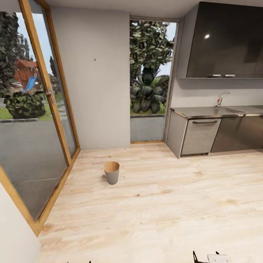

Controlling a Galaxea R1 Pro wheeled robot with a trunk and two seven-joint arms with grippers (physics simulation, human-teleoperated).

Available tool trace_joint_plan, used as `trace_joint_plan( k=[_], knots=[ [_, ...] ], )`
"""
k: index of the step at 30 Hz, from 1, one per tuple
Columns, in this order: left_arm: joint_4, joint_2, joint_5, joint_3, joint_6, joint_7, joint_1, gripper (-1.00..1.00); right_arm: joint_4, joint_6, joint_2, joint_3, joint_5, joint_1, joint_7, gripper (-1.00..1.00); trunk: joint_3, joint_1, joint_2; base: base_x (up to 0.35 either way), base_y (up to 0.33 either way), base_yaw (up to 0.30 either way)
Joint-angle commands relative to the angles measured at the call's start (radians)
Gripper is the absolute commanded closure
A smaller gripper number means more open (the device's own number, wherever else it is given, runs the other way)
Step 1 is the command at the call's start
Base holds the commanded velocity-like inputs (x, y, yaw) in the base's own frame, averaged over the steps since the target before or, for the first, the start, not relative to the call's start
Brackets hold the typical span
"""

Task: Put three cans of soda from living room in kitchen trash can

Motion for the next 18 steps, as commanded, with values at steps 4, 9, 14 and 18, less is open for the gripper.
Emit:
trace_joint_plan(
  k=[4, 9, 14, 18],
  knots=[
    [-0.001, 0.0, 0.0, 0.0, 0.0, 0.0, 0.0, -1.0, 0.001, 0.0, 0.001, 0.0, 0.0, 0.0, 0.0, -1.0, 0.0, 0.0, 0.0, 0.248, 0.0, 0.0],
    [-0.001, 0.0, 0.0, 0.0, 0.0, 0.0, 0.0, -1.0, 0.001, 0.0, 0.001, 0.001, 0.0, 0.0, 0.0, -1.0, 0.0, 0.0, 0.0, 0.229, 0.0, 0.0],
    [-0.001, 0.0, 0.0, 0.0, 0.001, 0.0, 0.0, -1.0, 0.001, 0.0, 0.001, 0.001, 0.0, 0.0, 0.0, -1.0, 0.0, 0.0, 0.0, 0.22, 0.0, 0.0],
    [-0.001, 0.0, 0.0, 0.0, 0.001, 0.0, 0.0, -1.0, 0.001, 0.0, 0.001, 0.001, 0.0, 0.0, 0.0, -1.0, 0.0, 0.0, 0.0, 0.184, 0.057, 0.0]
  ],
)
